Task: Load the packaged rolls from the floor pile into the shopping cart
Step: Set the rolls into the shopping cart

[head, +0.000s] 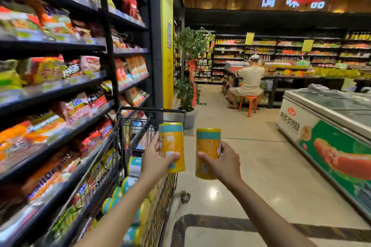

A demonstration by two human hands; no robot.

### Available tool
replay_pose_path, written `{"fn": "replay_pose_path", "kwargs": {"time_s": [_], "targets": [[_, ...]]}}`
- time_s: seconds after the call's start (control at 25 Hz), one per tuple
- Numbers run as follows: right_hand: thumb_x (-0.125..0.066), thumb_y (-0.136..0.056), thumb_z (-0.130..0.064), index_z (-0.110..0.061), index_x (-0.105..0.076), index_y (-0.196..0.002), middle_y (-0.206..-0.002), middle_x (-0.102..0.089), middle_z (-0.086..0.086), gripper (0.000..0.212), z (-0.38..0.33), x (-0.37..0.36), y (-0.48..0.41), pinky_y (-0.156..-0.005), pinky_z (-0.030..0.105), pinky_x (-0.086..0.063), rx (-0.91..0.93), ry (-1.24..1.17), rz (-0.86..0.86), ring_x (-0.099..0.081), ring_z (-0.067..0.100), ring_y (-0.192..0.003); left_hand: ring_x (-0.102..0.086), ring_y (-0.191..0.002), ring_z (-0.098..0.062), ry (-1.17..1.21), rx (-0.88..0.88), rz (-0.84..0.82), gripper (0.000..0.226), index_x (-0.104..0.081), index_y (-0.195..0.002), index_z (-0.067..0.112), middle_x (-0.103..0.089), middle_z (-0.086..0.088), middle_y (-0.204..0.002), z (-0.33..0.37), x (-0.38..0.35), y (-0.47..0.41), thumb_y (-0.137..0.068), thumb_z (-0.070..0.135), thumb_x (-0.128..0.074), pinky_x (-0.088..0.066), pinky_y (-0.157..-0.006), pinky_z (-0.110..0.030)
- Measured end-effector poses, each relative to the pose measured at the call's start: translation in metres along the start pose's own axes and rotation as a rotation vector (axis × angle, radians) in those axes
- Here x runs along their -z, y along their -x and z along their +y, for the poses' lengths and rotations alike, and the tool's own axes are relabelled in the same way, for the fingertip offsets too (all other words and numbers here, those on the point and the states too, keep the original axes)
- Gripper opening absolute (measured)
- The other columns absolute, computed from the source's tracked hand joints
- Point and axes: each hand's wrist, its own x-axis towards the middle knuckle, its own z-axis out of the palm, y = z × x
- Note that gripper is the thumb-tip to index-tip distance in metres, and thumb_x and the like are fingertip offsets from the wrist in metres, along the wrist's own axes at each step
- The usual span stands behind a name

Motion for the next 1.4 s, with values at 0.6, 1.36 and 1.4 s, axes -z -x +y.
{"fn": "replay_pose_path", "kwargs": {"time_s": [0.6, 1.36, 1.4], "targets": [[-0.082, -0.066, -0.042, -0.017, -0.067, -0.094, -0.087, -0.071, 0.0, 0.041, 0.021, -0.235, -0.233, -0.073, 0.031, -0.051, 0.24, -0.092, -0.667, -0.067, 0.019, -0.083, -0.058, -0.097, -0.014, -0.01, 0.106, 0.783, 0.086, -0.028, -0.145, 0.005, -0.051, -0.005, -0.131, -0.083, 0.085, -0.15, -0.073, -0.018, -0.068, -0.05, -0.082, -0.023], [-0.082, -0.072, -0.026, -0.025, -0.062, -0.079, -0.08, -0.07, -0.002, 0.021, -0.004, -0.461, -0.215, -0.078, 0.042, -0.057, 0.272, -0.176, -1.396, -0.069, 0.016, -0.076, -0.056, -0.119, -0.026, 0.075, 0.513, 1.332, 0.093, -0.035, -0.145, 0.012, -0.053, -0.009, -0.136, -0.226, 0.21, -0.086, -0.066, 0.0, -0.082, -0.047, -0.098, -0.049], [-0.082, -0.072, -0.027, -0.024, -0.062, -0.08, -0.081, -0.071, 0.0, 0.021, -0.002, -0.472, -0.214, -0.078, 0.041, -0.057, 0.27, -0.165, -1.416, -0.069, 0.016, -0.076, -0.055, -0.12, -0.026, 0.105, 0.537, 1.322, 0.098, -0.034, -0.145, 0.013, -0.051, -0.008, -0.138, -0.238, 0.215, -0.085, -0.062, 0.004, -0.086, -0.047, -0.098, -0.048]]}}
